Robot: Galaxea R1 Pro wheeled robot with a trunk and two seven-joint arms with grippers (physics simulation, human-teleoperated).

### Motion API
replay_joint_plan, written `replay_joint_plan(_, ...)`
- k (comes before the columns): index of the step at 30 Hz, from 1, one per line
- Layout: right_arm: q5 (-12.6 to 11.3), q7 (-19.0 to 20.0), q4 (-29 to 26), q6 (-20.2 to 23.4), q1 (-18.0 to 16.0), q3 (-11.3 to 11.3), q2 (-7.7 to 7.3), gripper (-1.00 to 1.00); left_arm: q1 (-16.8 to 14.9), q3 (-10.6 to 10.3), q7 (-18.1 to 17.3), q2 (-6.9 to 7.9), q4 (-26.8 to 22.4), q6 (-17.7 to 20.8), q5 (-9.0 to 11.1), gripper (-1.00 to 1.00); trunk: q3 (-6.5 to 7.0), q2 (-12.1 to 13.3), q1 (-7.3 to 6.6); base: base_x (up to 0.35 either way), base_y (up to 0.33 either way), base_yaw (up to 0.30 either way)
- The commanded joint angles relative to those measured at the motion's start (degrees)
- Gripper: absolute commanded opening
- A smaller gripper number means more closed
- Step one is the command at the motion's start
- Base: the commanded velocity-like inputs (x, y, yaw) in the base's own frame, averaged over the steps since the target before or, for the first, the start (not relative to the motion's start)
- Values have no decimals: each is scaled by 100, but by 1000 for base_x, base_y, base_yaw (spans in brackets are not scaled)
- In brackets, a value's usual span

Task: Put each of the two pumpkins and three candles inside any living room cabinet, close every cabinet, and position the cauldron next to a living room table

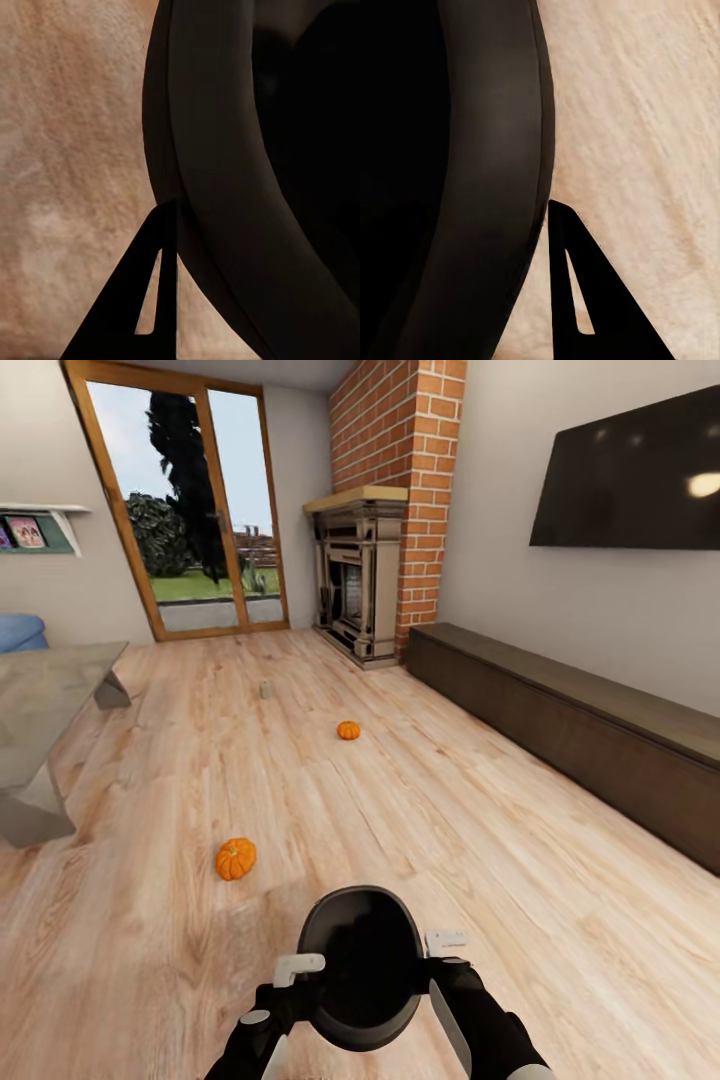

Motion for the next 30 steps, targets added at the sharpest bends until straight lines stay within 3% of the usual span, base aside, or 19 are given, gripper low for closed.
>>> replay_joint_plan(1, -63, 21, 1, -8, 1, 3, 2, -100, -3, -11, -314, -2, -20, -11, 34, -100, 3, -1, -1, -6, 3, 281)
replay_joint_plan(11, -63, 21, -9, -8, 1, 3, 2, -100, -3, -11, -311, -2, -20, -11, 37, -100, 19, -1, -1, -1, 1, 282)
replay_joint_plan(19, -63, 21, -14, -8, 1, 2, 2, -100, -3, -11, -311, -2, -20, -3, 252, -100, 197, 10, -21, 0, 0, 132)
replay_joint_plan(24, -63, 21, -25, -8, 1, 3, 2, -100, -3, -11, -311, -2, -20, -3, 278, -100, 308, 17, -34, 0, 0, 26)
replay_joint_plan(30, -63, 21, -27, -8, 1, 2, 2, -100, -3, -11, -311, -2, -20, -3, 281, -100, 441, 25, -50, 0, 0, 230)
